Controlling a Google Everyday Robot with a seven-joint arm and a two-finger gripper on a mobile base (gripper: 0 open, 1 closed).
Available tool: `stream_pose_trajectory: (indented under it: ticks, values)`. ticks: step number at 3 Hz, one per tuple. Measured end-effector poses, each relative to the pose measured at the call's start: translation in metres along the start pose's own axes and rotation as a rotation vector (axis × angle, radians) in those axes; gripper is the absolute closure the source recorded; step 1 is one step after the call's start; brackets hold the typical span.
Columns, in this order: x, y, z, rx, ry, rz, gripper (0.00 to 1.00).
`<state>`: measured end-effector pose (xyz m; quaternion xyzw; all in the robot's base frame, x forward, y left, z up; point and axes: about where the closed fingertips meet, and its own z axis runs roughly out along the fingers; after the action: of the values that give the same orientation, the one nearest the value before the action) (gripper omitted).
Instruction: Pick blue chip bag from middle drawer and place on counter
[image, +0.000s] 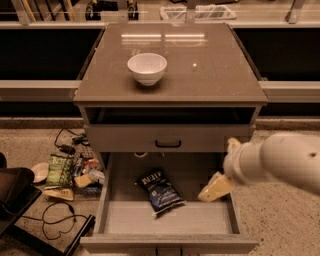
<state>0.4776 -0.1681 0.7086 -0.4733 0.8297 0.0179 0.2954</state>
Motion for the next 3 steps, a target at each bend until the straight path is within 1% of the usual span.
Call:
stream_pose_trajectory:
  ticks: [1, 2, 3]
  values:
    - [0.012, 0.051, 0.079, -0.088, -0.032, 0.046, 0.00]
    - [0.016, 0.076, 0.145, -0.137, -0.080, 0.097, 0.00]
    - [0.015, 0.085, 0.197, -0.172, -0.113, 0.140, 0.00]
